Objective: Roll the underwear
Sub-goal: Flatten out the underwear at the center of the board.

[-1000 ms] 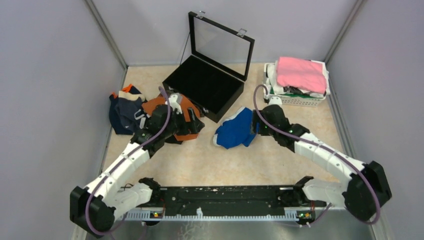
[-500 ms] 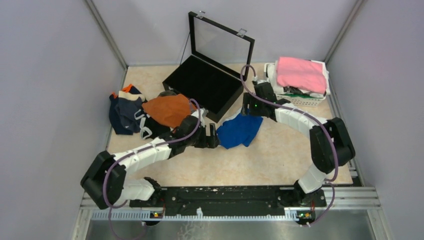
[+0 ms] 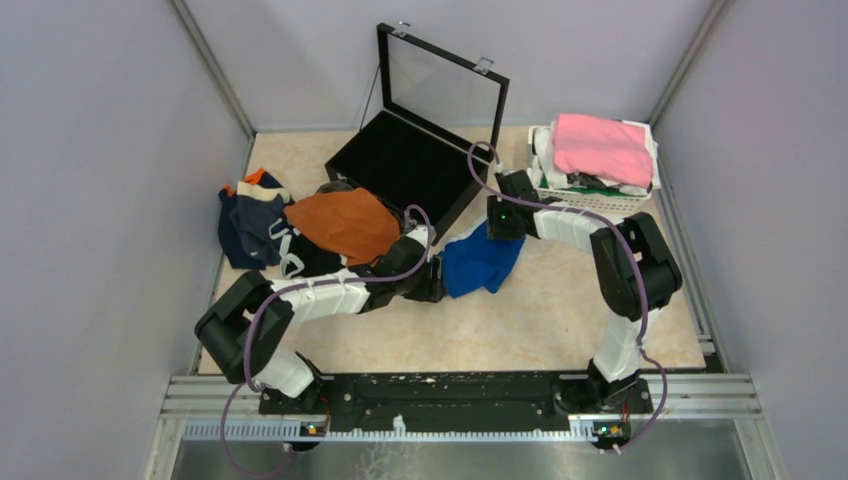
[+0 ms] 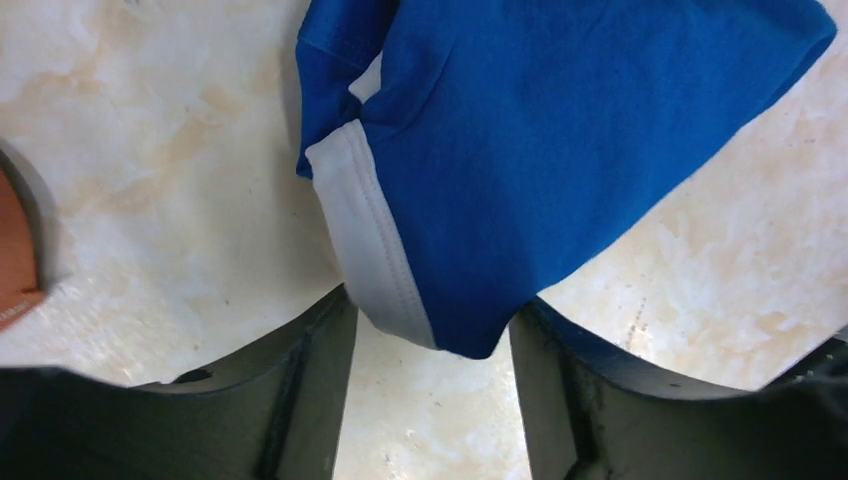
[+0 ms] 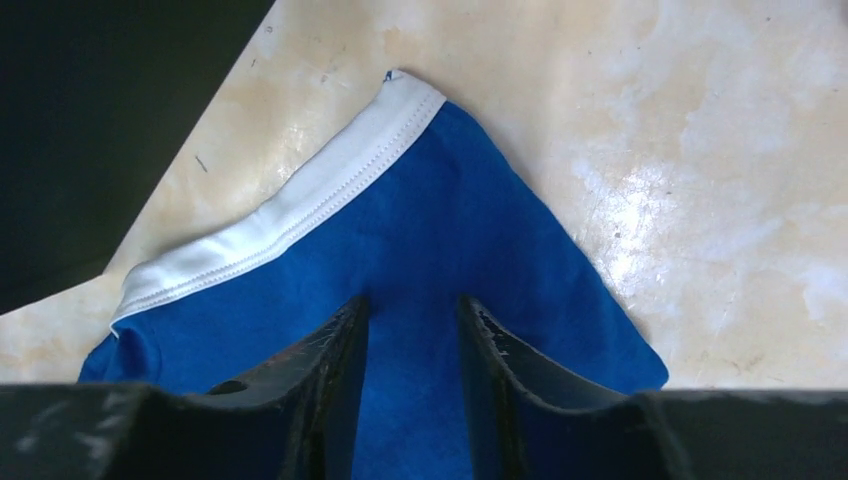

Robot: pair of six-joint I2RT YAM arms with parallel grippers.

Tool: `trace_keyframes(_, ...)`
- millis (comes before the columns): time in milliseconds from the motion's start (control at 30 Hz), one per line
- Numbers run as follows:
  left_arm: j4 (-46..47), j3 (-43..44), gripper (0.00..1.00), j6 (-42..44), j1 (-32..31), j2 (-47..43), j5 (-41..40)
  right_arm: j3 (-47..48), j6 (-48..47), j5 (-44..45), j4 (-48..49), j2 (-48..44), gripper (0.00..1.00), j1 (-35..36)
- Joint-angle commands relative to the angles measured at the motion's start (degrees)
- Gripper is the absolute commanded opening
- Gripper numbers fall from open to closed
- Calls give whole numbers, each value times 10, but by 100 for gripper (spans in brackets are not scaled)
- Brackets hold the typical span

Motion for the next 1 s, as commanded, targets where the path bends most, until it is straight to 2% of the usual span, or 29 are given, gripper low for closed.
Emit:
trace_keyframes(0, 24, 34, 57, 12, -2, 10, -31, -3, 0, 13, 34, -35, 31, 1)
trace_keyframes(33, 19, 38, 52, 13, -2, 10, -37, -9, 0, 12, 43, -51, 26, 1)
trace_keyframes(133, 1, 53, 27, 21, -2, 1, -59, -21, 0, 10, 58, -101, 14, 1)
trace_keyframes(200, -13, 70, 15, 32, -2, -6, -79, -26, -1, 3, 69, -137, 2, 1)
trace_keyframes(233, -36, 80, 11, 38, -2, -10, -93, -29, 0, 3, 74, -156, 0, 1)
trace_keyframes(333, -69, 108, 2, 59, -2, -30, -131, -36, 8, 3, 81, -210, 0, 1)
trace_keyframes(467, -86, 117, 0, 90, -1, -61, -152, -44, 19, 6, 54, -265, 0, 1)
trace_keyframes(500, -89, 118, 0, 95, -1, -67, -147, -48, 22, 3, 43, -272, 3, 1)
trace_keyframes(567, -98, 126, 0, 103, -1, -77, -125, -68, 30, -16, 33, -288, 23, 1)
trace_keyframes(667, -109, 146, 0, 123, -1, -90, -79, -124, 52, -40, 44, -323, 37, 1)
trace_keyframes(800, -143, 189, 0, 142, -2, -104, -62, -184, 73, -36, 45, -381, 44, 0)
trace_keyframes(967, -190, 246, 0, 162, -1, -126, -107, -206, 78, -3, -4, -462, 45, 1)
